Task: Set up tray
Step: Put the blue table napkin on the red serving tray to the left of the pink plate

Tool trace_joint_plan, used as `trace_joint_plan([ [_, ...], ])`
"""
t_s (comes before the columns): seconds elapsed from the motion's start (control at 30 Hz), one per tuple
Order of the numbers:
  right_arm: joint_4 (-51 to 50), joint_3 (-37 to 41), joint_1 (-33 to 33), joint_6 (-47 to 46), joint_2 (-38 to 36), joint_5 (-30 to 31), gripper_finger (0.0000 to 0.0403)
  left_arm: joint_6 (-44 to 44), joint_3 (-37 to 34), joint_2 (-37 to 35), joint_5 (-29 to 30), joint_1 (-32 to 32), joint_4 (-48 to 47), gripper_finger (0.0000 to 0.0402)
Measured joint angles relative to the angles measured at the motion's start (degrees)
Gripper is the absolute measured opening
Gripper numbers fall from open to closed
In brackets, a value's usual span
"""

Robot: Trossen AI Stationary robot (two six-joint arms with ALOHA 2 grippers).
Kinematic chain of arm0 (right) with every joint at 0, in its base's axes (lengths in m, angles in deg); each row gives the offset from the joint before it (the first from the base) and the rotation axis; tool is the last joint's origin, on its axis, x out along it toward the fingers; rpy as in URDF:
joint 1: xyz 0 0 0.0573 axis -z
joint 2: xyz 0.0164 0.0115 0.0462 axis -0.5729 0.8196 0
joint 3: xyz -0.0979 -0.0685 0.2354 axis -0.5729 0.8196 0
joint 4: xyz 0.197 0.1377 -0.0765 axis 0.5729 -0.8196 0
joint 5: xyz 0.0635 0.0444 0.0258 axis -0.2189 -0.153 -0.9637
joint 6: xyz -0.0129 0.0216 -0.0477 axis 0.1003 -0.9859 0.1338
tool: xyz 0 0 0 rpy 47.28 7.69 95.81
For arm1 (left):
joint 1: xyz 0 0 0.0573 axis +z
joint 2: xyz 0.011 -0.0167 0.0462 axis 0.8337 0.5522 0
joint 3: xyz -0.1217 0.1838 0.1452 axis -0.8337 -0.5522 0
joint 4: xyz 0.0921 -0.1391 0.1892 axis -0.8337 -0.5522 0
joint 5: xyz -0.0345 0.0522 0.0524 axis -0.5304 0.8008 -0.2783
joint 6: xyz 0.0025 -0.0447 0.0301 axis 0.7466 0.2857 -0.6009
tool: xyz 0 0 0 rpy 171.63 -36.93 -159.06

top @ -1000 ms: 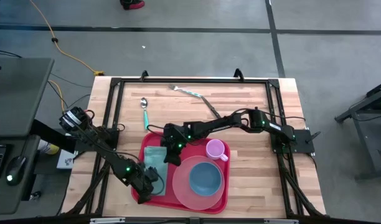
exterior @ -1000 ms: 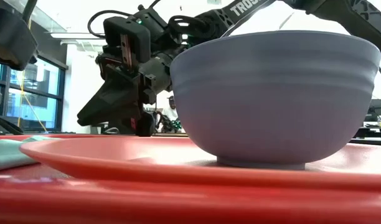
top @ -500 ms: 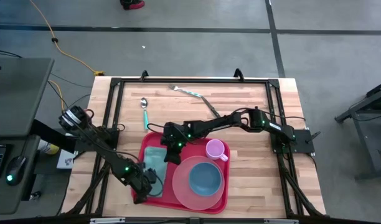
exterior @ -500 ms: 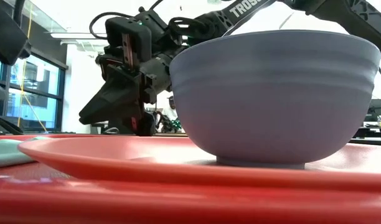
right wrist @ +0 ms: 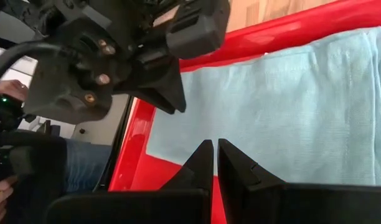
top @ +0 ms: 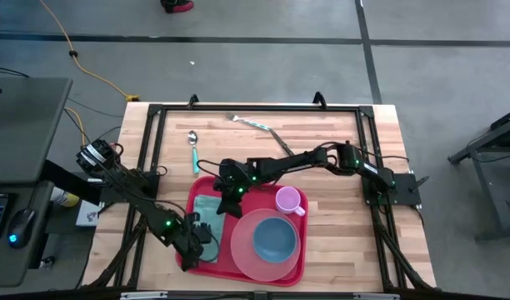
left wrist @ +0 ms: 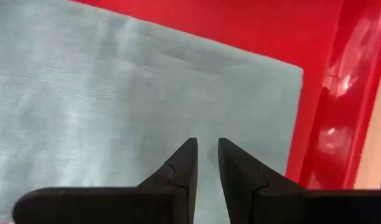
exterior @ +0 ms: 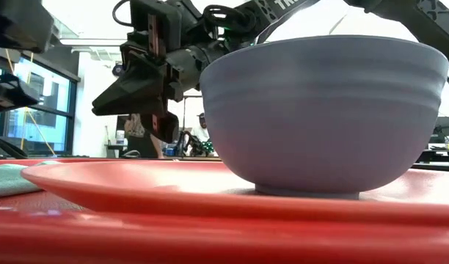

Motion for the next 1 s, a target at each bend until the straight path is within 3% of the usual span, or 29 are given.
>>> trace_joint_plan([
  [0.23,0.0,0.0,0.0,0.0,0.0,-0.15,0.0,1.0,0.07,-0.5,3.56,3.82,-3.15,0.0086],
  [0.43,-1.27,0.11,2.48,0.16,-2.46,0.41,0.0,-2.81,0.11,-0.5,2.51,5.54,-2.87,0.0014],
  [0.63,-7.4,0.09,9.95,5.4,-11.1,6.24,0.0,-3.09,0.11,-0.5,2.52,5.54,-2.19,0.0039],
  [0.77,-13.8,0.08,13.89,10.22,-19.3,8.4,0.0,-3.07,0.11,-0.5,4.34,5.57,-2.25,0.0014],
  [1.0,-28.01,0.04,13.08,18.27,-31.0,12.82,0.0,-3.43,0.17,-0.5,7.43,8.83,-3.8,0.0025],
])
